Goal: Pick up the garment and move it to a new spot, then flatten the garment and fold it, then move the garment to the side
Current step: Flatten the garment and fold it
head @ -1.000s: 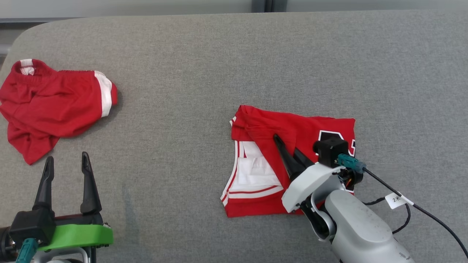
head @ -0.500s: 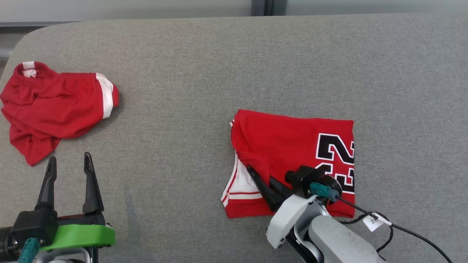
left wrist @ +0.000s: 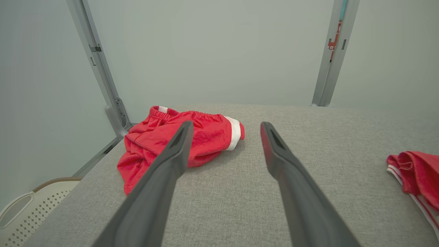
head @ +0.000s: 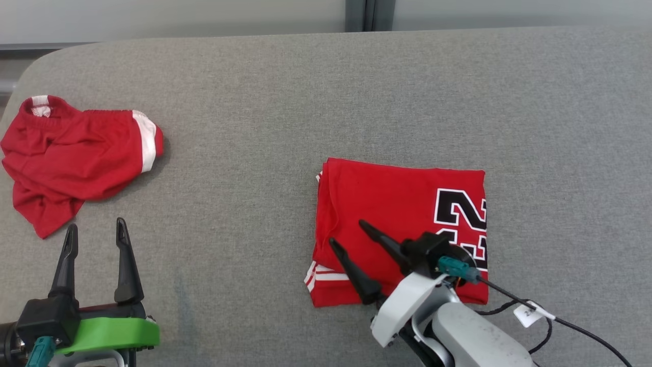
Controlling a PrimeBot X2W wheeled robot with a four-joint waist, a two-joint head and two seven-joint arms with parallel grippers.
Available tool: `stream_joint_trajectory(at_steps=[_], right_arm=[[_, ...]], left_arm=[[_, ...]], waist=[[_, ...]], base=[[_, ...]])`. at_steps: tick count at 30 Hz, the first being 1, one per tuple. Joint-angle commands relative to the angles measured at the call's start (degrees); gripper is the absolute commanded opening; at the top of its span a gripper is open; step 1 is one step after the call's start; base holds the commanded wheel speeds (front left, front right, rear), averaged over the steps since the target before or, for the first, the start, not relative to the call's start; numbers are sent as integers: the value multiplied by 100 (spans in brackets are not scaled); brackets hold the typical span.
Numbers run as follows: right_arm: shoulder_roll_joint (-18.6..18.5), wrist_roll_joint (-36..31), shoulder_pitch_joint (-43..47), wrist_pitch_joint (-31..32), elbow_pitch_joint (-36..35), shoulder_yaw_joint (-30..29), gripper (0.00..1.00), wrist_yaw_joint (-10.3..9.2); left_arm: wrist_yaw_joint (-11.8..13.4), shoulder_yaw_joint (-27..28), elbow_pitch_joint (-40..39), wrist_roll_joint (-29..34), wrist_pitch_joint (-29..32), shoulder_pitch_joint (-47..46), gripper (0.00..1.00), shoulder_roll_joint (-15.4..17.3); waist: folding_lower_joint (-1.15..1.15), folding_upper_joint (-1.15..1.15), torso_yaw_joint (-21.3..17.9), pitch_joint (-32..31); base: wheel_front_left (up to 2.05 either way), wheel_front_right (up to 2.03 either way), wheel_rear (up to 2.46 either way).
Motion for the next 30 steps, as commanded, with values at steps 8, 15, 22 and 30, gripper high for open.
stream_joint_trajectory(at_steps=[8,15,22,30], right_arm=[[-225,-454,398,-14,-845,-1334,100,-4],[-263,-1044,846,-14,-1414,-2499,100,-4],[-118,-1323,1325,-14,-1782,-3206,100,-4],[36,-1689,1783,-14,-2058,-3568,100,-4]], left_arm=[[-14,107,-34,132,1,124,100,7],[-36,139,-38,192,0,254,100,7],[-37,133,43,279,0,375,100,7],[58,82,141,493,0,487,100,8]], waist=[[0,0,-212,-151],[0,0,-394,-329],[0,0,-489,-493],[0,0,-546,-659]], base=[[0,0,0],[0,0,0],[0,0,0],[0,0,0]])
